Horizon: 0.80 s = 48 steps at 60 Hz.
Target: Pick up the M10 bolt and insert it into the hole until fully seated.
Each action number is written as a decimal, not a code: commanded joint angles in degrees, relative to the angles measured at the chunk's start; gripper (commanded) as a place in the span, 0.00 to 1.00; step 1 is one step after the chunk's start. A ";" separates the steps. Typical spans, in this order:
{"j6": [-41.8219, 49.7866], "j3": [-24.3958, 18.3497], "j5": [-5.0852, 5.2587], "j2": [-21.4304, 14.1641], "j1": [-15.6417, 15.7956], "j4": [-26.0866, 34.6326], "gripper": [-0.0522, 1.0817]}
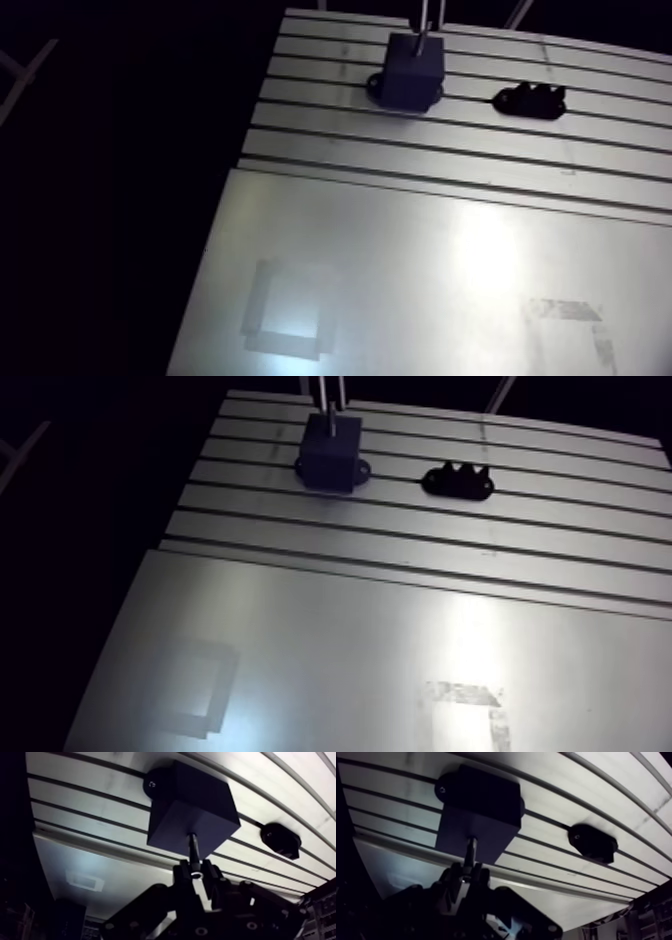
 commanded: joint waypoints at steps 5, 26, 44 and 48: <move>-0.09 0.02 0.00 0.08 0.00 0.00 1.00; -0.01 0.55 0.00 0.00 0.00 0.00 1.00; 0.09 0.90 -0.08 -0.09 0.00 -0.31 1.00; 0.08 0.99 -0.25 -0.16 -0.07 -1.14 0.97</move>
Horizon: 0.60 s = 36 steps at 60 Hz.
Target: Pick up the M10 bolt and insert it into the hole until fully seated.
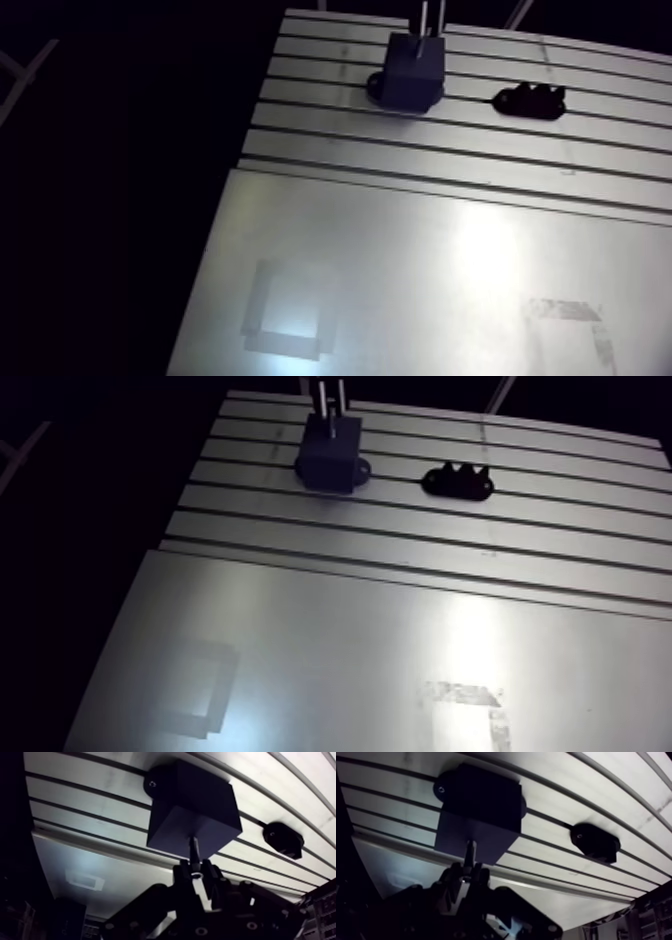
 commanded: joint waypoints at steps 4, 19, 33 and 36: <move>-0.24 0.33 -0.41 -0.21 0.00 -2.15 0.77; -0.85 0.70 -0.69 -0.56 0.00 -2.41 0.05; -1.21 0.70 -0.61 -0.65 0.00 -2.41 0.05; -1.15 0.62 -0.69 -0.66 -0.08 -2.41 0.05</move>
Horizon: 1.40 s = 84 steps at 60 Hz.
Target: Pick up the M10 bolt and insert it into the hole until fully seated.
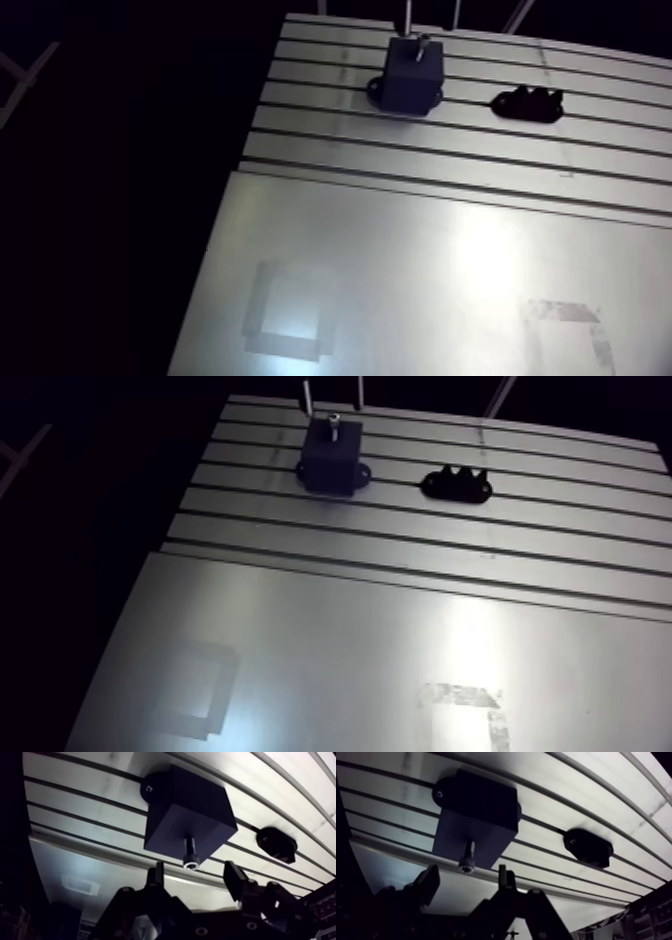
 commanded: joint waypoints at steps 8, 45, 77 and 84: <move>-0.23 -0.60 0.05 -0.44 -0.08 -0.07 0.05; 1.13 -0.16 1.18 -9.72 -0.58 1.16 0.05; 2.31 9.73 1.60 -25.27 -7.43 0.39 0.05; 4.61 9.98 2.87 -27.45 -9.12 -1.98 0.05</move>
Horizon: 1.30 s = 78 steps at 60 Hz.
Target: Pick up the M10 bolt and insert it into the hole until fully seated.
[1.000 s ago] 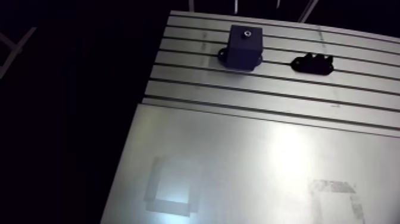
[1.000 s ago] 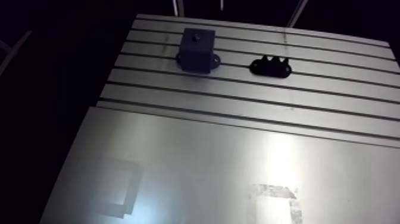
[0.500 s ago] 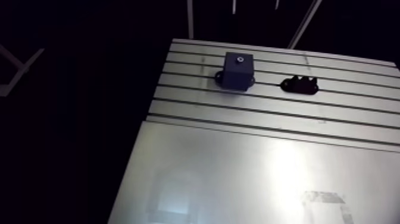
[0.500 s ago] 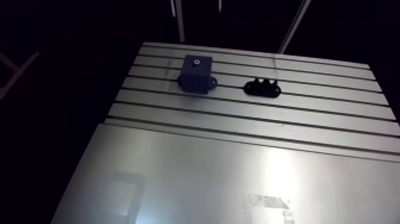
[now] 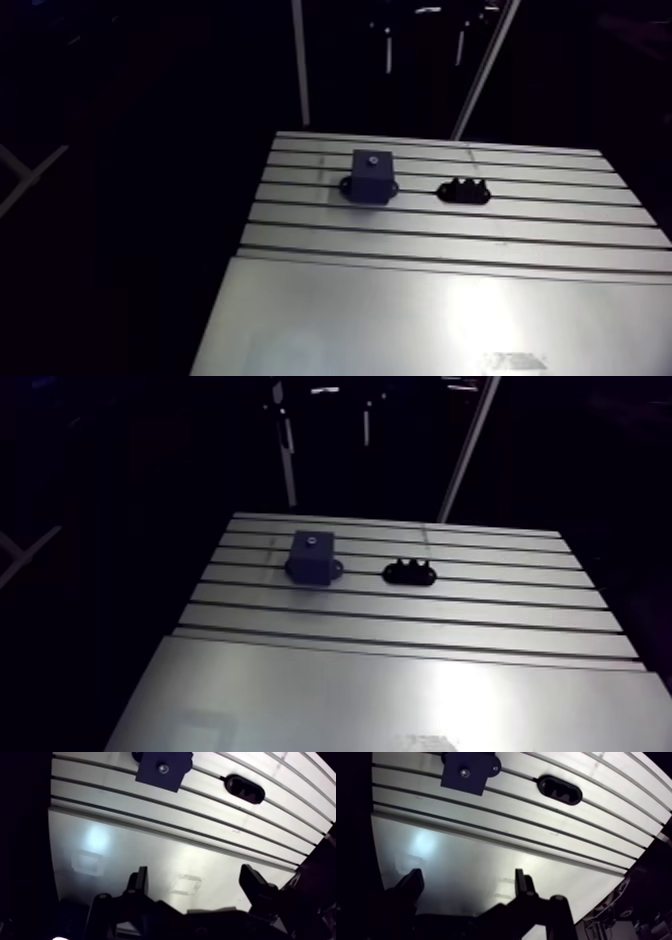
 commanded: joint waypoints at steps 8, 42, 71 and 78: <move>3.76 4.84 2.30 -10.99 -5.86 -8.05 0.05; 5.35 -2.70 3.99 -10.93 -6.86 -3.25 0.05; 5.35 -1.22 4.15 -12.32 -7.40 -1.94 0.05; 5.66 -0.66 4.15 -13.54 -7.40 -1.66 0.05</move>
